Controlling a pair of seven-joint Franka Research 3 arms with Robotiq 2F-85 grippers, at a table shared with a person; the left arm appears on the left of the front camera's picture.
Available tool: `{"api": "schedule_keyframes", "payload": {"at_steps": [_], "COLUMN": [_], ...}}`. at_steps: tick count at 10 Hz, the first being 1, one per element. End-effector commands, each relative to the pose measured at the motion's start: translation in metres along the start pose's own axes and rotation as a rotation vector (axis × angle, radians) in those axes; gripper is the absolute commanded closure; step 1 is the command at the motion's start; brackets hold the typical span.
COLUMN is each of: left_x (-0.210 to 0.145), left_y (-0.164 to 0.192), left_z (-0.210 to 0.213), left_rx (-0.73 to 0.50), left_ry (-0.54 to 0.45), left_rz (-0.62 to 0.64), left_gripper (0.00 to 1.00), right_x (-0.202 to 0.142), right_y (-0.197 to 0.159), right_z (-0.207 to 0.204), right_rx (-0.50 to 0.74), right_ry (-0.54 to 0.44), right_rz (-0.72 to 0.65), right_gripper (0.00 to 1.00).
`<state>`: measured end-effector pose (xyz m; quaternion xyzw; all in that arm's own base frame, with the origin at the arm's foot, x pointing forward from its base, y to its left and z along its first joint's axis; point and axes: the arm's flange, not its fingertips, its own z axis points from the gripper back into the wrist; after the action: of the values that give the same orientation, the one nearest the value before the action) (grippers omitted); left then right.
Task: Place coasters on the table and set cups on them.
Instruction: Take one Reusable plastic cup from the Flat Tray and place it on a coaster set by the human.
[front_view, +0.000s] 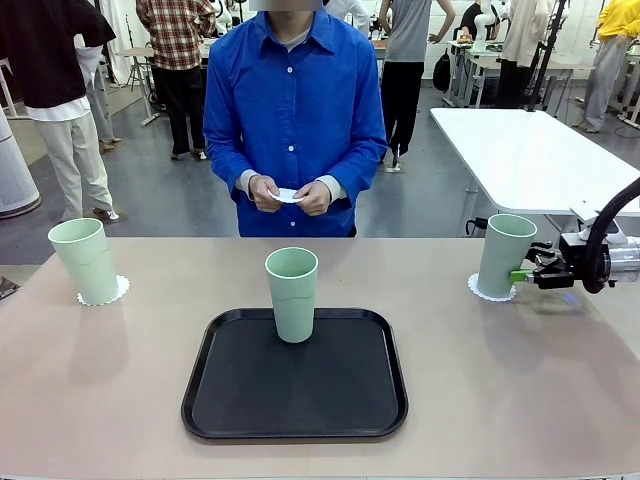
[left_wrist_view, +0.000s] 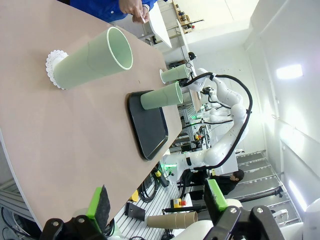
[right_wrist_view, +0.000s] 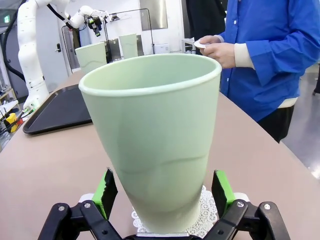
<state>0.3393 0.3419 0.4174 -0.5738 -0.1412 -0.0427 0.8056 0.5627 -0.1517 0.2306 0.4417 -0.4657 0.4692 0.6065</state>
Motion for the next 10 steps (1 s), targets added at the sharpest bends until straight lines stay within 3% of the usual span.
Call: {"api": "schedule_keyframes", "payload": {"at_steps": [1, 7, 10], "left_x": [-0.002, -0.002, -0.002], "left_y": [-0.002, -0.002, -0.002], "left_z": [0.001, 0.001, 0.001], "left_rx": [-0.005, -0.005, -0.005], "left_ry": [0.005, 0.005, 0.005], "left_rz": [-0.006, -0.006, -0.006], "left_gripper": [0.00, 0.00, 0.00], "right_x": [0.003, 0.012, 0.047], "right_y": [-0.002, 0.021, 0.063], "right_z": [0.010, 0.035, 0.037], "right_rx": [0.023, -0.014, -0.226], "right_ry": [0.013, 0.046, 0.240], "right_rz": [-0.016, -0.004, -0.062], "right_gripper": [0.00, 0.00, 0.00]}}
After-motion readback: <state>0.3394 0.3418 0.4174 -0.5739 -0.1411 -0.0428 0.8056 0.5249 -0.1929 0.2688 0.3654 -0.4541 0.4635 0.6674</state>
